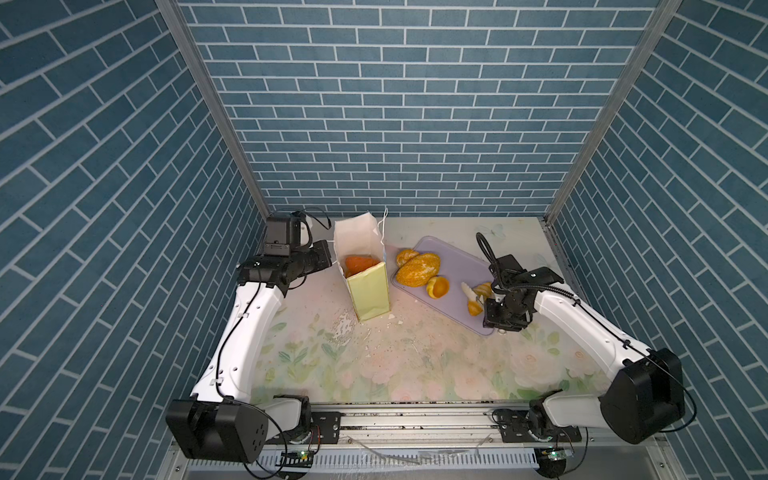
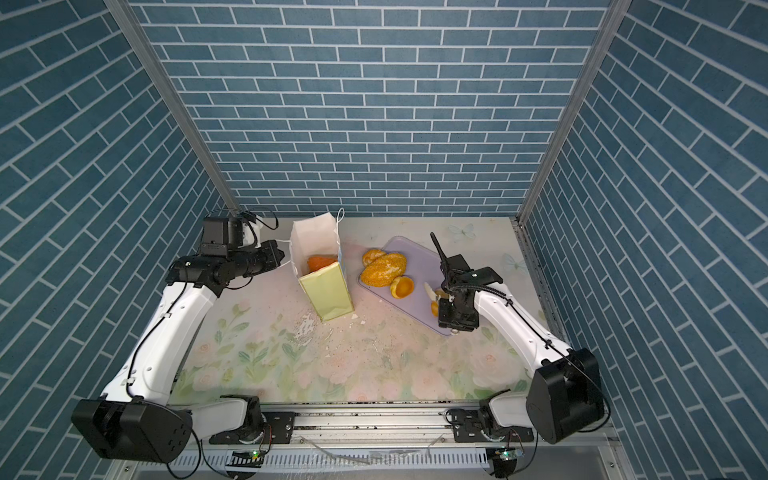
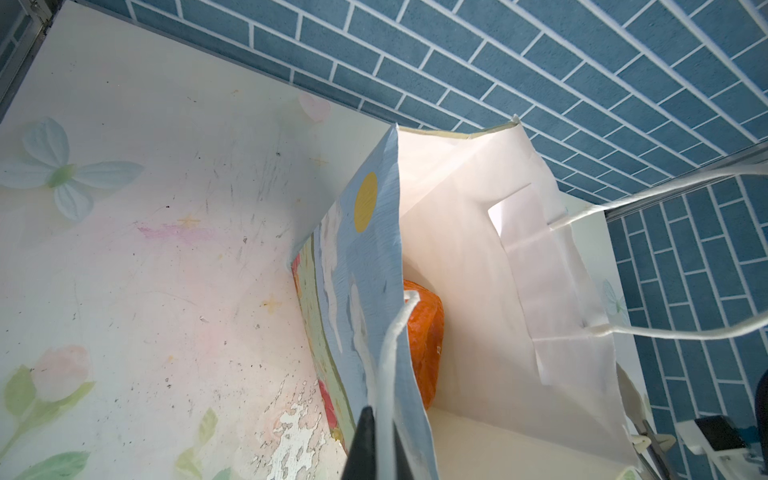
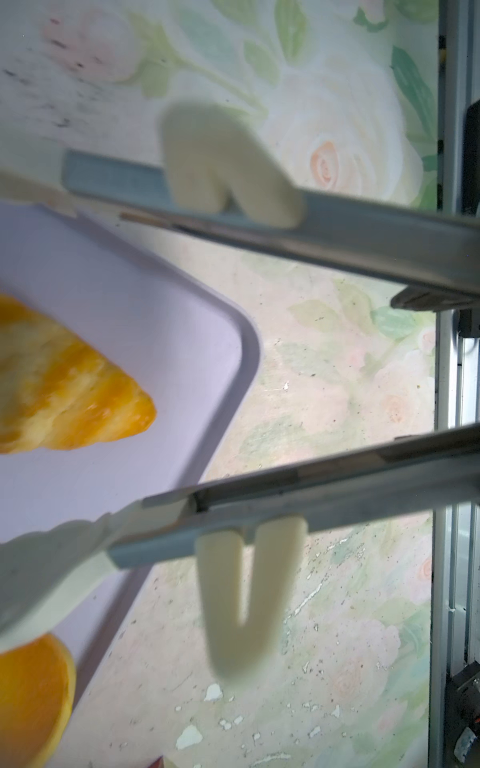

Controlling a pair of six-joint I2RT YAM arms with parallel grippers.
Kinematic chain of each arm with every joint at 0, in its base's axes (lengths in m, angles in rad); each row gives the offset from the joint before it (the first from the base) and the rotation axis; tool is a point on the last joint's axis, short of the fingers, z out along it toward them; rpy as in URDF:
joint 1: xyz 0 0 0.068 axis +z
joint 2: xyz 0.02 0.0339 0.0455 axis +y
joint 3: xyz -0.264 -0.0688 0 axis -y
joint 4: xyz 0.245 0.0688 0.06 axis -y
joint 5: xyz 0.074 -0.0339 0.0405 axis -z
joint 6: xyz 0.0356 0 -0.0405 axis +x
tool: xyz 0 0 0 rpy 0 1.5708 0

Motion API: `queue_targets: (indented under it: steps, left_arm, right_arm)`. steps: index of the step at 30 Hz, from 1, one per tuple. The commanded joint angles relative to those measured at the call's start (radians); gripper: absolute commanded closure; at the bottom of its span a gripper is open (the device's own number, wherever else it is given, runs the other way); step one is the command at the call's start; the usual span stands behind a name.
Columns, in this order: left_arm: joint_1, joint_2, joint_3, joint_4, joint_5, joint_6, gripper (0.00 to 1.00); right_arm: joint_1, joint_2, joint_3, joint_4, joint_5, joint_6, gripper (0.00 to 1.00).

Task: Place the fake bread into the paper bag
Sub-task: 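Close the tongs on the striped yellow croissant with the right gripper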

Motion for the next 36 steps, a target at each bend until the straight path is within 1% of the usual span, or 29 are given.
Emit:
queue_targets:
  steps: [1,9,17,19,25,29,36]
  left_arm:
    - [-0.004,-0.006,-0.012,0.015,0.001,0.013,0.95]
    - [-0.004,-0.008,-0.022,0.009,-0.005,0.023,0.95]
    - [-0.003,-0.002,-0.015,-0.003,-0.016,0.034,0.95]
    - [-0.004,0.004,-0.010,-0.005,-0.016,0.035,0.95]
    - [-0.004,0.008,-0.001,-0.010,-0.020,0.034,0.95]
    - [-0.003,0.007,0.002,-0.012,-0.020,0.035,0.95]
    - [-0.004,0.013,-0.002,-0.011,-0.012,0.031,0.95]
  right_arm:
    - [-0.002,-0.010,-0.027,0.017,-0.032,0.073,0.52]
    - [-0.003,0.090,-0.015,0.068,-0.056,0.052,0.50]
    - [-0.009,0.192,0.013,0.110,-0.064,0.025,0.50]
    - [-0.012,0.214,0.033,0.104,-0.063,0.000,0.52]
    - [-0.025,0.234,0.087,0.065,-0.043,-0.052,0.63]
    - [-0.025,0.215,0.105,0.035,-0.032,-0.073,0.69]
    - [-0.025,0.146,0.101,0.005,-0.011,-0.089,0.74]
